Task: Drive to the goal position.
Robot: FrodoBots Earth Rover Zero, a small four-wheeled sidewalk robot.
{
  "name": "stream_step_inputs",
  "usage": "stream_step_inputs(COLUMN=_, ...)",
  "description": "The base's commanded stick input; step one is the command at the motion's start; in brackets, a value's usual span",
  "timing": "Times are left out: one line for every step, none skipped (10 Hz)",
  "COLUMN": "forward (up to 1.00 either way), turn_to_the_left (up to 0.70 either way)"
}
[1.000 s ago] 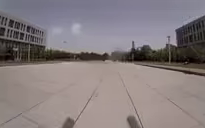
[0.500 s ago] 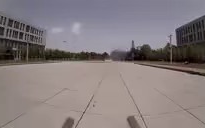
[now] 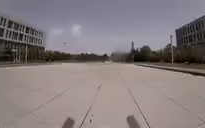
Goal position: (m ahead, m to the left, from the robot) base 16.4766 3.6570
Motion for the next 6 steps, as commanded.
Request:
stream_step_inputs(forward=0.7, turn_to_the_left=0.01)
stream_step_inputs(forward=0.7, turn_to_the_left=0.01)
stream_step_inputs(forward=0.7, turn_to_the_left=0.01)
stream_step_inputs(forward=0.7, turn_to_the_left=0.01)
stream_step_inputs(forward=0.7, turn_to_the_left=0.01)
stream_step_inputs(forward=0.7, turn_to_the_left=0.01)
